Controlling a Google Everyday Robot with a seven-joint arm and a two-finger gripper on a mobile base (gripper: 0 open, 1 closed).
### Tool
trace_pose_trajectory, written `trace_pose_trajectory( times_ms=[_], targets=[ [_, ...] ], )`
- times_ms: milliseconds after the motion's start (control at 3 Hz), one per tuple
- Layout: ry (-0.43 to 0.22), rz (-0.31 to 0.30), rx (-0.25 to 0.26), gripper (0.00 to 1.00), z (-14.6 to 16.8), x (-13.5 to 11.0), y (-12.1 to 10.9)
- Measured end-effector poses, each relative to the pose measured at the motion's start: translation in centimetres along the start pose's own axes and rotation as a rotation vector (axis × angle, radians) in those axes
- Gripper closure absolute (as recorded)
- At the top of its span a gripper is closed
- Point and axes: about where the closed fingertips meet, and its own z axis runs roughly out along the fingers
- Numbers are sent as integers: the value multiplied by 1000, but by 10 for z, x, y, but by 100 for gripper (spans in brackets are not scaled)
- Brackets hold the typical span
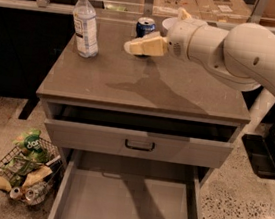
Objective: Place blue plastic bottle into middle drawer
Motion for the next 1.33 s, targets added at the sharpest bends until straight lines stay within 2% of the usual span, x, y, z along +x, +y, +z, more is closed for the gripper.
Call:
trace_pose_trajectory(
  times_ms=[333, 667, 1000, 1333],
  targets=[
    [2, 14, -57, 0, 28, -18, 24],
    [2, 14, -57, 0, 28, -18, 24],
    [-7, 42, -75, 0, 61, -12, 34],
    [-1, 98, -87, 0, 103, -4, 44]
  ],
)
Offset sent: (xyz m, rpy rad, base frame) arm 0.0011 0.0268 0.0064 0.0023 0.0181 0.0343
